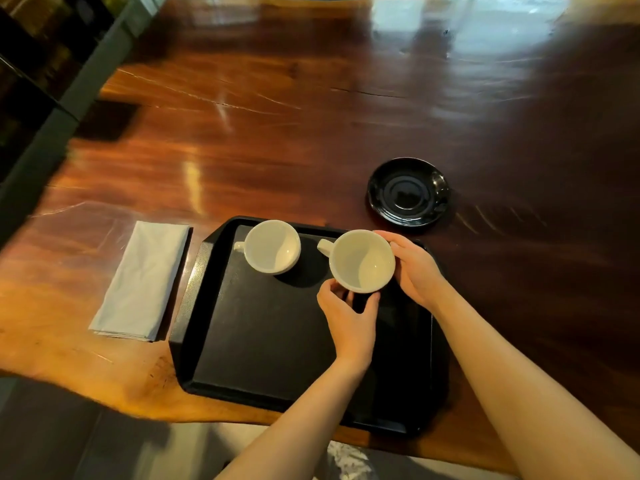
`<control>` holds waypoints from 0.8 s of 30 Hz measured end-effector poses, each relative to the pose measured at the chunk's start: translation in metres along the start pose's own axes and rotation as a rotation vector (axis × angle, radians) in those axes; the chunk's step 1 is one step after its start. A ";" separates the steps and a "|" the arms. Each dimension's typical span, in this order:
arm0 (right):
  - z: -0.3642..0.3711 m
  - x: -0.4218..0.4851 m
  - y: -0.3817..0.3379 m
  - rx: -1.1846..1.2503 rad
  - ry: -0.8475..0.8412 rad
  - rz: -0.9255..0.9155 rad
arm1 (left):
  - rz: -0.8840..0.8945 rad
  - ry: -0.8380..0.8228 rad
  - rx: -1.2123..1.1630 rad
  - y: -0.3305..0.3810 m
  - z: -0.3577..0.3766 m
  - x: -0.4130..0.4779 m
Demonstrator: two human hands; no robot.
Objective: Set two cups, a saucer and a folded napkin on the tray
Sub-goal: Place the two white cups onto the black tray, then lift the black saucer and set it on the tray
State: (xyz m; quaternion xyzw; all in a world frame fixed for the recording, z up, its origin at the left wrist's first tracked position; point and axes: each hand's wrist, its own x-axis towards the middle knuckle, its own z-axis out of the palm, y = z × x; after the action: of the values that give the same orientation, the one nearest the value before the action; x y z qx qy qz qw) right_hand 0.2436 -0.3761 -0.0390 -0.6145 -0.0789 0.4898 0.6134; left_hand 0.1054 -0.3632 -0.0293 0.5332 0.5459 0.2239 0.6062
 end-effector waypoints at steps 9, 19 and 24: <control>-0.009 -0.001 -0.007 -0.259 0.166 -0.084 | -0.047 -0.098 0.165 0.025 -0.041 -0.004; -0.085 0.055 -0.034 -0.632 0.578 0.040 | 0.227 -0.229 0.626 0.130 0.039 0.135; -0.089 0.081 -0.041 -0.648 0.529 0.050 | 0.025 -0.337 0.870 0.108 0.087 0.186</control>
State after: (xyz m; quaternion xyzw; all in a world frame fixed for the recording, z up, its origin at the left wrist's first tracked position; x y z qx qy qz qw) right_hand 0.3673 -0.3703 -0.0662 -0.8821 -0.0538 0.2798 0.3752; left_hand 0.2742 -0.2038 -0.0258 0.7735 0.4764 -0.1083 0.4039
